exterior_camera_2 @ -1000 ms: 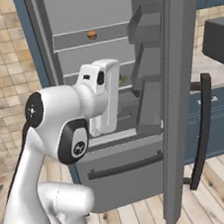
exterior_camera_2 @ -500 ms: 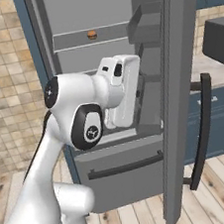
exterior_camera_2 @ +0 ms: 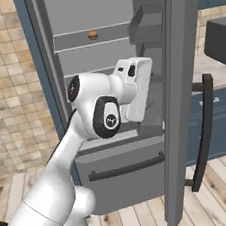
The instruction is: Retrieve the tangerine and pear from the fridge and place them into the bowl on the dining table.
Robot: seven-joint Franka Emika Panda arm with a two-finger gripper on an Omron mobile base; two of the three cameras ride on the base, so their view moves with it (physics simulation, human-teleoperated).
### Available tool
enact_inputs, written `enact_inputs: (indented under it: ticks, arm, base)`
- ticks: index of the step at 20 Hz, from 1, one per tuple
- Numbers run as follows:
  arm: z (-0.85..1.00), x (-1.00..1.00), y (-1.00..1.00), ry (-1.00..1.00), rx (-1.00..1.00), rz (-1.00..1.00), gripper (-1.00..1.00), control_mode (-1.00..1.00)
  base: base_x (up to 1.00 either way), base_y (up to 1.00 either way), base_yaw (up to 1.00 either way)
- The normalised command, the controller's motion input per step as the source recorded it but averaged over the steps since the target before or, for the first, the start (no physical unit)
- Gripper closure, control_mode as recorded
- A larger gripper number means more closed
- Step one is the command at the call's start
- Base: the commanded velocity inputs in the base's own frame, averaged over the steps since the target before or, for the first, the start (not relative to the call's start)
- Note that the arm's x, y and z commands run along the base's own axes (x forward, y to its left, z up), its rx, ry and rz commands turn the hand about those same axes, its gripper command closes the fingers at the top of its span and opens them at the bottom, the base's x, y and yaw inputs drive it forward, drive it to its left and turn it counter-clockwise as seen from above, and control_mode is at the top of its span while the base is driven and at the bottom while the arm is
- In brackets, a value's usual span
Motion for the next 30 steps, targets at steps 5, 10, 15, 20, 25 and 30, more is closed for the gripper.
enact_inputs:
  ticks: [5, 10, 15, 20, 25, 30]
  arm:
    - [-0.12, 0.17, -0.82, 0.00, 0.00, -0.05, -1.00, -1.00]
    - [-0.10, 0.34, -0.97, 0.00, 0.00, -0.02, -1.00, -1.00]
    - [0.00, -0.06, -0.56, -0.05, -0.01, 0.00, -1.00, -1.00]
    - [0.55, -1.00, 0.23, -0.35, -0.10, 0.07, -1.00, -1.00]
    - [0.68, -0.98, 0.72, -0.29, -0.15, 0.06, -1.00, -1.00]
    - [0.45, -0.59, 0.99, -0.05, -0.13, 0.00, -1.00, -1.00]
  base:
    - [0.00, 0.00, 0.00]
    - [0.00, 0.00, 0.00]
    - [0.00, 0.00, 0.00]
    - [0.00, 0.00, 0.00]
    - [0.00, 0.00, 0.00]
    - [0.00, 0.00, 0.00]
